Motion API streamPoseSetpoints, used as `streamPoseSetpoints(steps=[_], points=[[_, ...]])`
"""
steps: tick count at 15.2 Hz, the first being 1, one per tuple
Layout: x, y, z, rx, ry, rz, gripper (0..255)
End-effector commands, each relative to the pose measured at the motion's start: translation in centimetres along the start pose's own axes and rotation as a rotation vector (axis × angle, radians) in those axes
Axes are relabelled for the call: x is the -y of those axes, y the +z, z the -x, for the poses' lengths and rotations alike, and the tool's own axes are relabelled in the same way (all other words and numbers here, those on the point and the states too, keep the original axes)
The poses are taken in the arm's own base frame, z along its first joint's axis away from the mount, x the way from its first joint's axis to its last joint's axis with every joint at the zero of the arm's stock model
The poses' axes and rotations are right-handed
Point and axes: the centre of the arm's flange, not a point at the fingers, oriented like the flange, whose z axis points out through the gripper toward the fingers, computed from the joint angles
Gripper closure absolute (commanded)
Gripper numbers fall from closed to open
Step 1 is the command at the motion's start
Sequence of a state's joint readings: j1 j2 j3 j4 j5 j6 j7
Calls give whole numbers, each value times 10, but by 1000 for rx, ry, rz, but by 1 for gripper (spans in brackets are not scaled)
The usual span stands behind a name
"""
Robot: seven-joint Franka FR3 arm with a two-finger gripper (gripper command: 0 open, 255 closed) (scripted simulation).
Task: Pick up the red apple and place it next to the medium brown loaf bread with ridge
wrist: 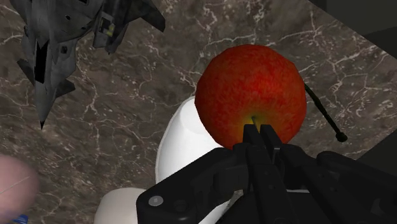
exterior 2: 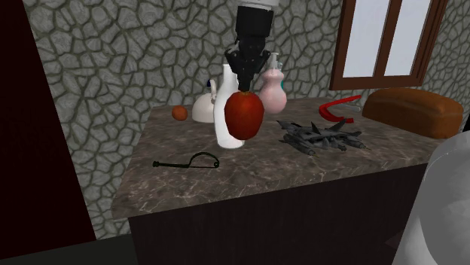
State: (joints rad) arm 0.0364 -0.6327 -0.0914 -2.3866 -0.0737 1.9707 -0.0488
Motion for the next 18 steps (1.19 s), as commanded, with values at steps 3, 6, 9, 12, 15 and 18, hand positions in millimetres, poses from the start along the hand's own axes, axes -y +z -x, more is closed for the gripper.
streamPoseSetpoints(steps=[3,6,9,12,15,18], points=[[0,-20,-4,0,0,0,255],[-1,-36,-7,0,0,0,255],[-1,-51,-11,0,0,0,255],[-2,-67,-14,0,0,0,255],[-2,-82,-18,0,0,0,255],[-3,-98,-21,0,0,0,255]])
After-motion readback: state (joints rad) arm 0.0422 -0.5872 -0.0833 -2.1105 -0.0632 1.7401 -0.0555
